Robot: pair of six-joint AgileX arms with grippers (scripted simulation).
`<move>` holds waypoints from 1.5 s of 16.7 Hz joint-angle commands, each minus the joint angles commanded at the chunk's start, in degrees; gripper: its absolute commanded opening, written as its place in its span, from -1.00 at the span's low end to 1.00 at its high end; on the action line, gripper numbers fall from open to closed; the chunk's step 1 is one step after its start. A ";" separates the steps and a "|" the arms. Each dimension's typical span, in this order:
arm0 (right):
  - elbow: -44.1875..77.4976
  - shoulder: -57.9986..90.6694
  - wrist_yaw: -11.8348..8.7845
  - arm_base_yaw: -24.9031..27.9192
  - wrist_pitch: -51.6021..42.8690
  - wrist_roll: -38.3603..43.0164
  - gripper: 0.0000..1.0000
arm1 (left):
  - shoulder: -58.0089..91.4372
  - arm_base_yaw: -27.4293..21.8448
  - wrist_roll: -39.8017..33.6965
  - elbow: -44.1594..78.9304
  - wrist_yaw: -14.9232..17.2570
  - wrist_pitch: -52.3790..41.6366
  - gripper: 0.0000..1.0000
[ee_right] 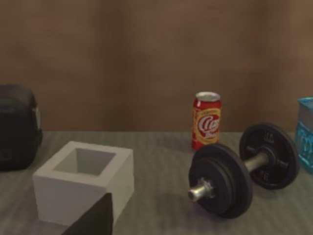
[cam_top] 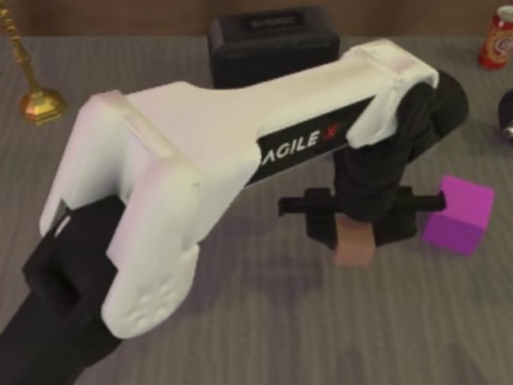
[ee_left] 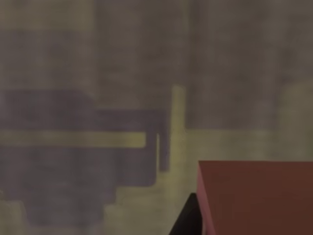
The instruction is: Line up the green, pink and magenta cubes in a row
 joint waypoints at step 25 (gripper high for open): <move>0.00 0.00 0.00 0.00 0.00 0.00 1.00 | 0.30 -0.17 0.01 -6.35 0.30 6.90 1.00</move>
